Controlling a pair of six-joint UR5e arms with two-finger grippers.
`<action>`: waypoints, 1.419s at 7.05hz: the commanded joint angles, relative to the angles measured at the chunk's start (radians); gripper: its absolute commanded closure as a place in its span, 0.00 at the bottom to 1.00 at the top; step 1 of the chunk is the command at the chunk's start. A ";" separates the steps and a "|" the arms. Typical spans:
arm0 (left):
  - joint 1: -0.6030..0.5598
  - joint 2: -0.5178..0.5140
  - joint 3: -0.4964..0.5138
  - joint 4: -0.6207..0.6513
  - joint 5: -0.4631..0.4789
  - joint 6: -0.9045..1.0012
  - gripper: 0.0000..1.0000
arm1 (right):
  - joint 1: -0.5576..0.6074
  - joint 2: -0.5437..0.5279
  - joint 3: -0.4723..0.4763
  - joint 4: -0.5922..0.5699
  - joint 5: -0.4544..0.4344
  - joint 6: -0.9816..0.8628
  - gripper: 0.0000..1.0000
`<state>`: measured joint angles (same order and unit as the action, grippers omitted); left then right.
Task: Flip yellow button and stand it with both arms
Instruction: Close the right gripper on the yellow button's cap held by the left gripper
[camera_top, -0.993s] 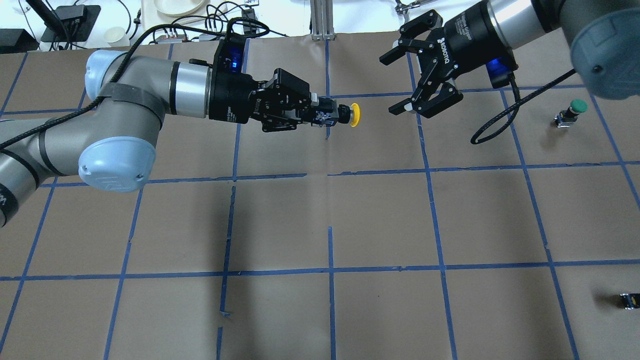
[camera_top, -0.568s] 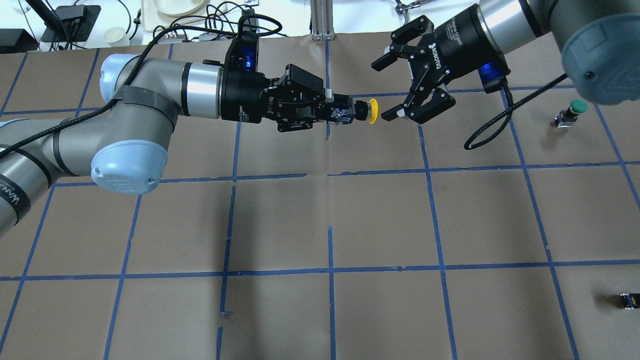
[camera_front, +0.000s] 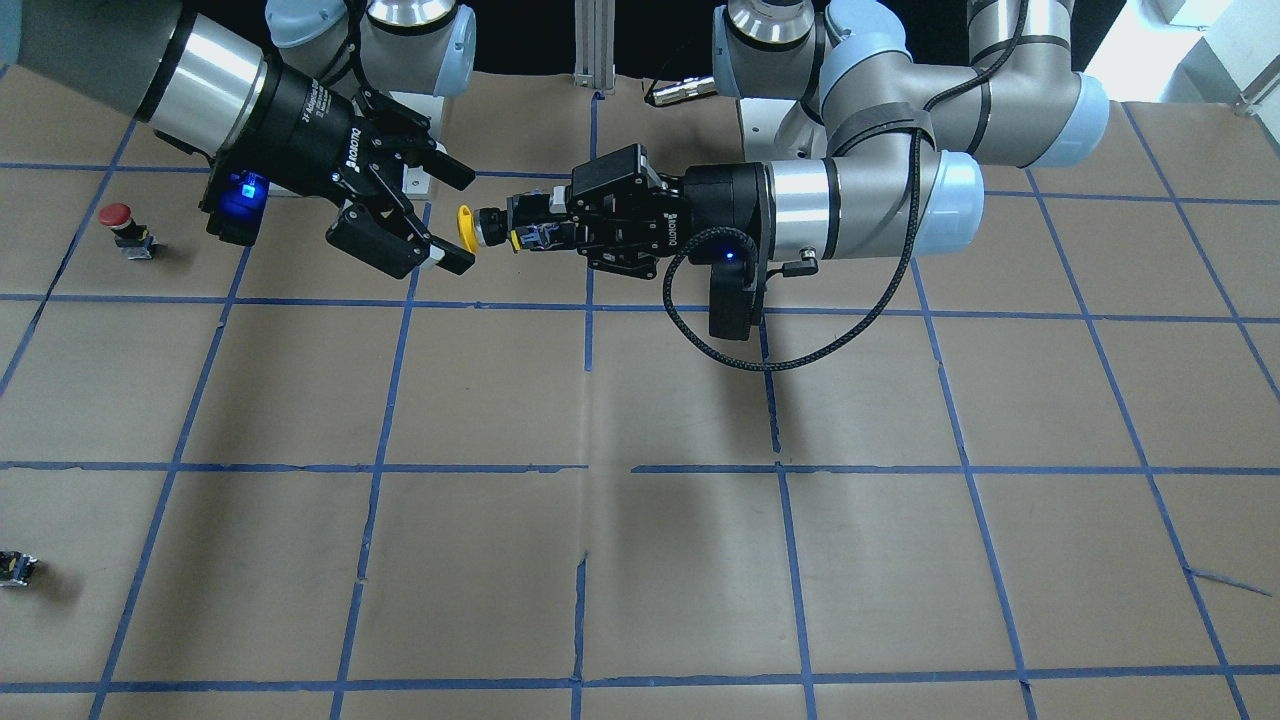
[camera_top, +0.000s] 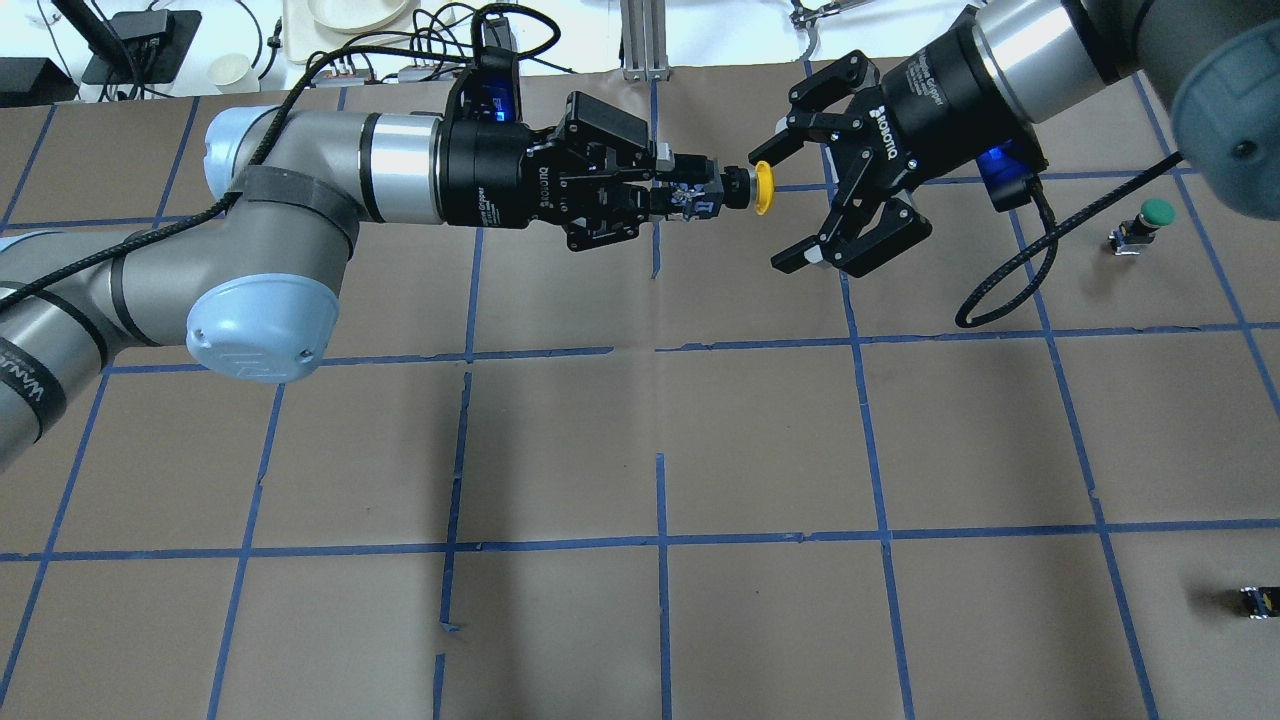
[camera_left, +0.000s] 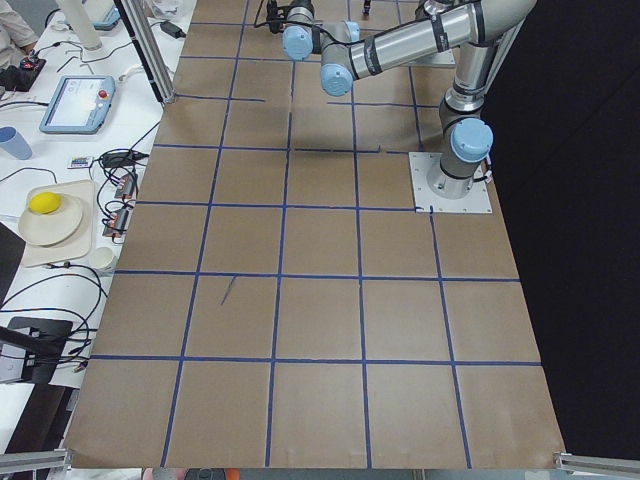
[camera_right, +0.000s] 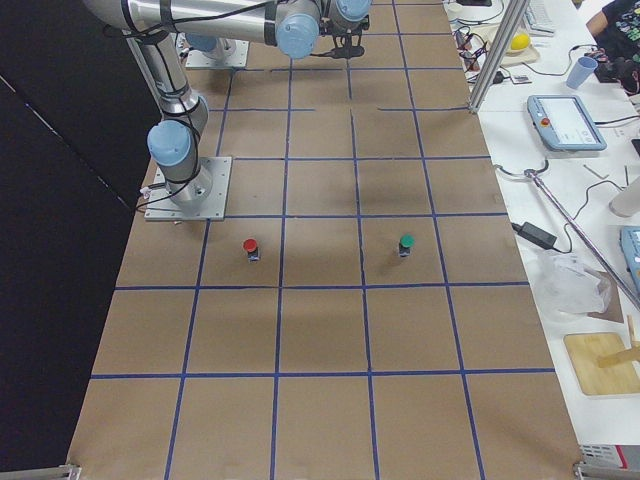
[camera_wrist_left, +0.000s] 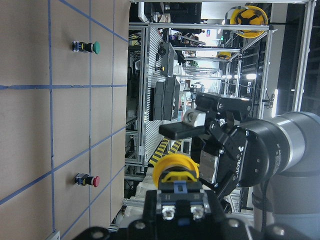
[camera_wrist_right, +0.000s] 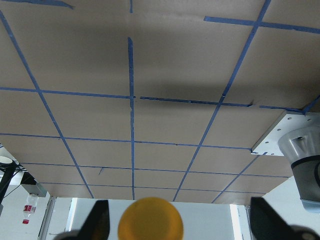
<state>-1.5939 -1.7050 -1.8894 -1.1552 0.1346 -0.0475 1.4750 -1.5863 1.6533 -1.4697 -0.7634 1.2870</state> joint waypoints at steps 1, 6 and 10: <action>0.000 0.004 0.003 0.000 0.000 -0.003 0.99 | 0.001 -0.006 -0.010 -0.004 0.012 -0.001 0.00; -0.009 0.039 -0.008 0.002 0.003 -0.035 0.99 | 0.002 0.003 0.002 -0.004 0.078 -0.005 0.07; -0.012 0.051 -0.017 0.002 0.010 -0.035 0.99 | -0.005 -0.006 -0.009 -0.004 0.090 -0.009 0.58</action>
<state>-1.6045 -1.6596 -1.9037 -1.1540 0.1407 -0.0826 1.4704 -1.5898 1.6483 -1.4743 -0.6779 1.2792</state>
